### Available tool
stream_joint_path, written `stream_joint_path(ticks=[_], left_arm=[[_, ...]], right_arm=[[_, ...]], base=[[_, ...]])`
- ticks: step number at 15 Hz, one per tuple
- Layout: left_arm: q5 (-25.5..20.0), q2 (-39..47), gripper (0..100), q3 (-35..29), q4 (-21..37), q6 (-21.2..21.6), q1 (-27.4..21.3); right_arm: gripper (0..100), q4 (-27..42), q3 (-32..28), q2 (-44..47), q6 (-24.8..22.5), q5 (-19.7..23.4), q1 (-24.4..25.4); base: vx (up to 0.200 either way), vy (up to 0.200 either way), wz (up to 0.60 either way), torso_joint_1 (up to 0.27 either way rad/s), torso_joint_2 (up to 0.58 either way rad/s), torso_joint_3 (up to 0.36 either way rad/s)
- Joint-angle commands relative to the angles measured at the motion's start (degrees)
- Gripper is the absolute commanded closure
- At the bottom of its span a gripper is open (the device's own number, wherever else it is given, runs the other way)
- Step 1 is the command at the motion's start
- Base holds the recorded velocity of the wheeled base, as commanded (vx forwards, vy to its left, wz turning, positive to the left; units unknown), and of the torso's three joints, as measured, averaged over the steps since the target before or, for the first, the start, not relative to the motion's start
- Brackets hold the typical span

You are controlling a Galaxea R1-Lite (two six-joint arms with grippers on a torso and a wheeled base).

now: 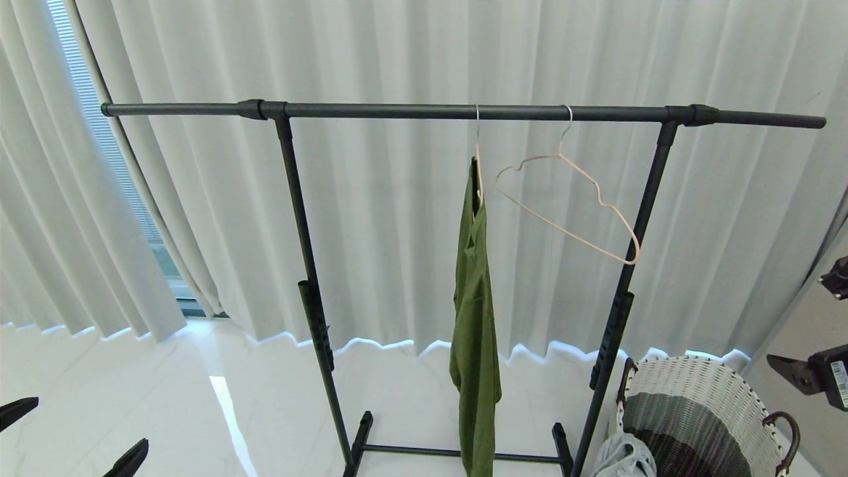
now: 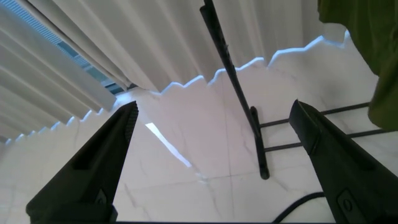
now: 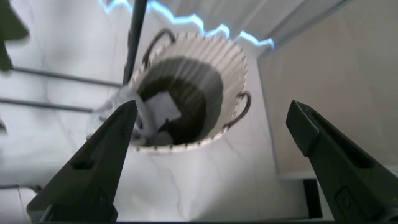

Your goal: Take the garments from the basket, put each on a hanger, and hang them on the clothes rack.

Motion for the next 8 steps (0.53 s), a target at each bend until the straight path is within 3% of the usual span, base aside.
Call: stream_joint_path(ticks=[1,8], left_arm=[[0.0,1.7,0,-1.9,0.0,0.0,0.0],[-0.1,4.9,0,-4.1,-0.1,-0.2,-0.1]], right_arm=[[0,0.0,1.9,-0.1,-0.1,0.0,-0.1],[0,0.0,4.3,-0.6,-0.3,-0.2,-0.1]], base=[[0.000,0.000,0.00,-0.178,0.49,0.300],[0.000,0.000,0.00,-0.146,0.47,0.316]])
